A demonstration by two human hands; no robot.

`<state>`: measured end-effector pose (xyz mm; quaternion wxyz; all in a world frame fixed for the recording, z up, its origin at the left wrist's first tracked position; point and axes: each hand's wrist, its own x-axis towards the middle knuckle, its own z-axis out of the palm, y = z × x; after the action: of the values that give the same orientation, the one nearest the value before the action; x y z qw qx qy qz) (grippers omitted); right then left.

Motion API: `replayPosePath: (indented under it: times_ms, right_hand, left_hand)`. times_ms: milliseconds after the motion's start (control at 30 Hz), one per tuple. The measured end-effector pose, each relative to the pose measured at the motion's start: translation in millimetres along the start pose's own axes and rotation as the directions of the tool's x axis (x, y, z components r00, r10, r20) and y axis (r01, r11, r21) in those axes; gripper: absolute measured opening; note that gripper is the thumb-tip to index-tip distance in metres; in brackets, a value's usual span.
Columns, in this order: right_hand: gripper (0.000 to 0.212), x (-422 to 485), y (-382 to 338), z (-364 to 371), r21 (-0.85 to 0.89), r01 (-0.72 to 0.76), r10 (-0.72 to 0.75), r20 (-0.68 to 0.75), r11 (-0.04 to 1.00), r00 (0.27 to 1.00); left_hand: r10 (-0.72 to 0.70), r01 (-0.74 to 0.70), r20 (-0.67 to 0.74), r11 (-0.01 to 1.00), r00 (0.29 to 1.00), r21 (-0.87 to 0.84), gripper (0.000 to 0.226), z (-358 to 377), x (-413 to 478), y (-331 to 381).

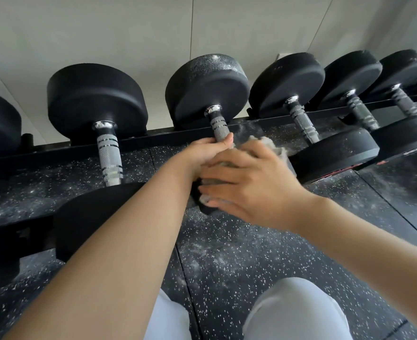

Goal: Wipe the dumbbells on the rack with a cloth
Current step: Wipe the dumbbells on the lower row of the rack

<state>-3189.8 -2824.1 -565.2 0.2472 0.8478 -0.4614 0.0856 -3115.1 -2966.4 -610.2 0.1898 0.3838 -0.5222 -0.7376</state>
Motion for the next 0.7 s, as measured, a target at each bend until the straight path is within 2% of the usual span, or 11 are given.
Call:
replayPosePath:
  times_ms: [100, 167, 267, 333, 400, 467, 533, 633, 700]
  right_hand:
    - [0.032, 6.1, -6.0, 7.2, -0.092, 0.113, -0.106, 0.08, 0.989, 0.991]
    - [0.031, -0.9, 3.4, 5.9, -0.034, 0.124, -0.123, 0.016, 0.992, 0.992]
    - [0.035, -24.2, 30.3, 0.9, 0.129, 0.038, -0.024, -0.106, 0.991, 0.994]
    - [0.043, -43.9, 47.7, 1.6, 0.266, -0.093, 0.13, -0.124, 0.959, 0.984]
    - [0.051, -57.9, 56.0, 6.1, 0.467, -0.295, 0.36, -0.055, 0.834, 0.931]
    - [0.069, -60.8, 58.8, 10.6, 0.611, -0.49, 0.555, 0.097, 0.621, 0.826]
    - [0.086, -57.3, 60.1, 12.4, 0.705, -0.589, 0.632, 0.257, 0.395, 0.731]
    - [0.073, -43.9, 68.9, 12.0, 0.728, -0.677, 0.703, 0.425, 0.109, 0.57]
    - [0.058, -29.4, 76.3, 10.2, 0.686, -0.726, 0.75, 0.456, 0.047, 0.479]
  left_hand:
    - [-0.004, 0.004, 0.028, 1.0, 1.0, 0.014, 0.034, -2.9, -2.4, 2.9]
    - [-0.01, 0.01, 0.043, 1.0, 0.999, 0.002, 0.036, -2.3, -3.8, 4.0]
    - [-0.005, 0.005, 0.028, 1.0, 1.0, -0.023, 0.028, 1.9, -5.4, 5.2]
    - [0.019, -0.019, -0.018, 0.999, 1.0, -0.041, 0.023, 5.6, -3.9, 6.1]
    - [0.046, -0.053, -0.069, 0.993, 0.997, -0.102, 0.023, 8.9, 1.0, 6.4]
    - [0.089, -0.111, -0.14, 0.982, 0.986, -0.156, 0.026, 11.3, 7.1, 8.5]
    - [0.132, -0.165, -0.193, 0.972, 0.972, -0.166, 0.029, 12.8, 14.3, 9.0]
    - [0.165, -0.198, -0.188, 0.966, 0.968, -0.169, 0.017, 18.3, 15.3, 9.7]
    - [0.173, -0.201, -0.18, 0.968, 0.968, -0.15, 0.023, 20.3, 16.2, 7.3]
